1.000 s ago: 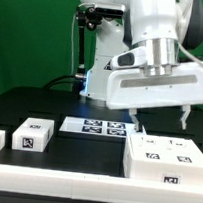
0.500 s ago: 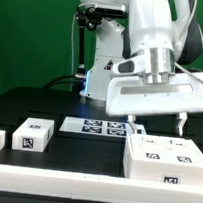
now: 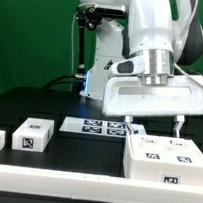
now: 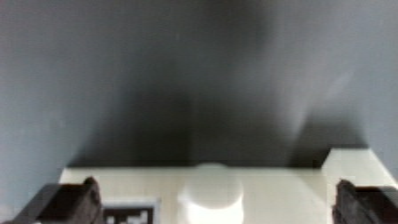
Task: Assemble cabinet
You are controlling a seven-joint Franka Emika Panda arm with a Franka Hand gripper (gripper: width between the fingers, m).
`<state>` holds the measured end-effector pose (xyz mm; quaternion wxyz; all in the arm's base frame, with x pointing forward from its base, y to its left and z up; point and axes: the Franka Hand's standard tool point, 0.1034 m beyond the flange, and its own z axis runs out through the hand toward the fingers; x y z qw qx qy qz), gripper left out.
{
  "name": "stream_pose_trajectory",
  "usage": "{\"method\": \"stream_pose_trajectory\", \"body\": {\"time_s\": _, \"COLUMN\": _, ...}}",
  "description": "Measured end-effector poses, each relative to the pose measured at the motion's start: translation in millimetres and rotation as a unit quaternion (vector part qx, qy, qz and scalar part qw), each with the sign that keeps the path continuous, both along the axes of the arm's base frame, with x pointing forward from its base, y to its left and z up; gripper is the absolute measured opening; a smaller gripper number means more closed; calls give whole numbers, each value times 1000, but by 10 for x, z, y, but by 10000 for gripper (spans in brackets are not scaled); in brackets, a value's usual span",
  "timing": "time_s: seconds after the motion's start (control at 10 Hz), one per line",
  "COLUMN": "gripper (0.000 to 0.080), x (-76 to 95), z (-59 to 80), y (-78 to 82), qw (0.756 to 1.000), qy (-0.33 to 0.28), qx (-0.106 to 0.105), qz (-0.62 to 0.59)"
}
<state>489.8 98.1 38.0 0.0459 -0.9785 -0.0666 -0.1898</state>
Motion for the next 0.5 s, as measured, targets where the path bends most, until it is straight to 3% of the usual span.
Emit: {"method": "stream_pose_trajectory", "body": {"time_s": 0.5, "gripper": 649, "x": 8, "z": -74, "y": 15, "qw": 1000, "qy": 4, "qx": 1, "qz": 0}}
